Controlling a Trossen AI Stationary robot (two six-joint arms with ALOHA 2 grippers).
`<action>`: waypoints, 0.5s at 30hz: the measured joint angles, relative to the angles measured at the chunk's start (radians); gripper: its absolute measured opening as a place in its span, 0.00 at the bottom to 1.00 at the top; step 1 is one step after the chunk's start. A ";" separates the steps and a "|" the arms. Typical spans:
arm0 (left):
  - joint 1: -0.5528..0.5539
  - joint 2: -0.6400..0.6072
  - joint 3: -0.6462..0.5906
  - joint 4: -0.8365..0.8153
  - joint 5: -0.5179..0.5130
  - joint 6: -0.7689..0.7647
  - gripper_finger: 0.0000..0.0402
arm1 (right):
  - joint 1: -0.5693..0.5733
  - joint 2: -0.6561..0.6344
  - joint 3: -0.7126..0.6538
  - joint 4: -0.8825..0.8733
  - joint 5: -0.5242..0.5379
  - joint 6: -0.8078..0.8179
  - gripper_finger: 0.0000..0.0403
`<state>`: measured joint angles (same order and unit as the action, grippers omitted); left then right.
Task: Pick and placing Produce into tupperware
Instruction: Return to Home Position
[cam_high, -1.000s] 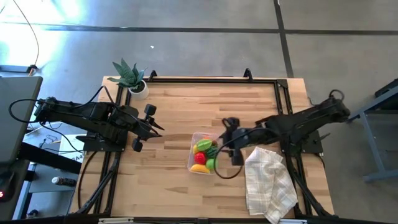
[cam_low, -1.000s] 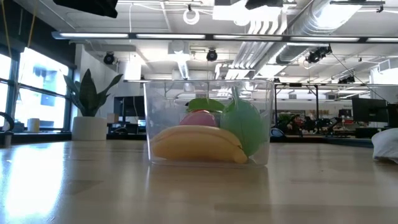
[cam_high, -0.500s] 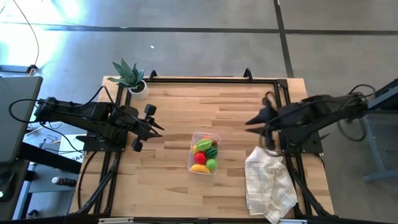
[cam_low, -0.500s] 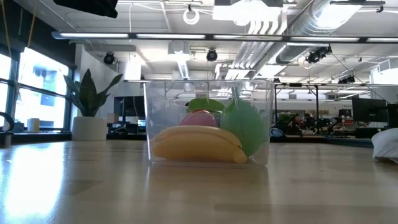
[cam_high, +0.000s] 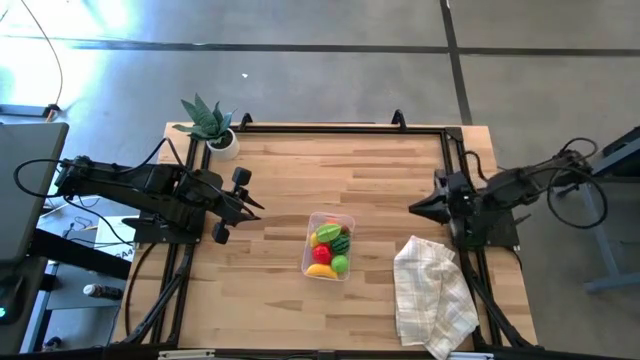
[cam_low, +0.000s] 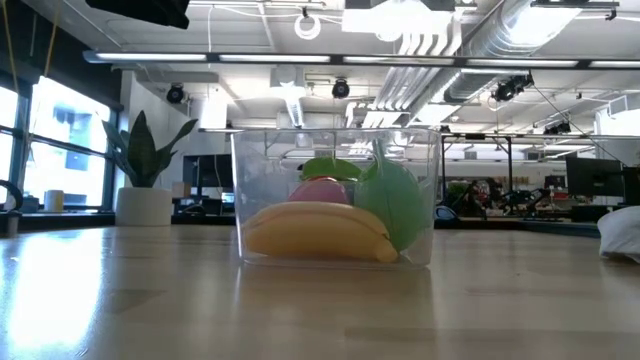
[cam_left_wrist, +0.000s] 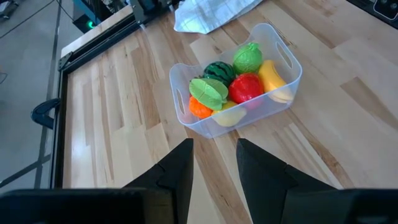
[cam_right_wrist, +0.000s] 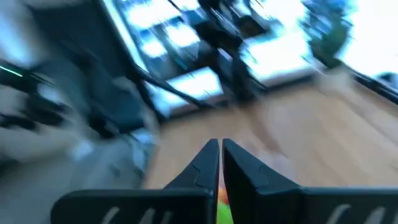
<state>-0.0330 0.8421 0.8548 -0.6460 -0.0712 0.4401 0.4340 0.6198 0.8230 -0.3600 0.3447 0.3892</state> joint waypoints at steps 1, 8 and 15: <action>0.000 0.000 0.000 0.000 0.000 0.000 0.28 | -0.009 -0.019 -0.032 0.074 -0.032 -0.007 0.03; 0.000 0.000 0.000 0.000 0.000 0.000 0.28 | -0.145 -0.098 -0.059 0.186 -0.113 -0.139 0.03; 0.000 0.000 0.000 0.000 0.000 0.000 0.28 | -0.286 -0.220 0.016 0.053 -0.167 -0.208 0.03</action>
<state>-0.0327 0.8419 0.8550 -0.6460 -0.0713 0.4401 0.1475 0.3997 0.8389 -0.3073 0.1774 0.1814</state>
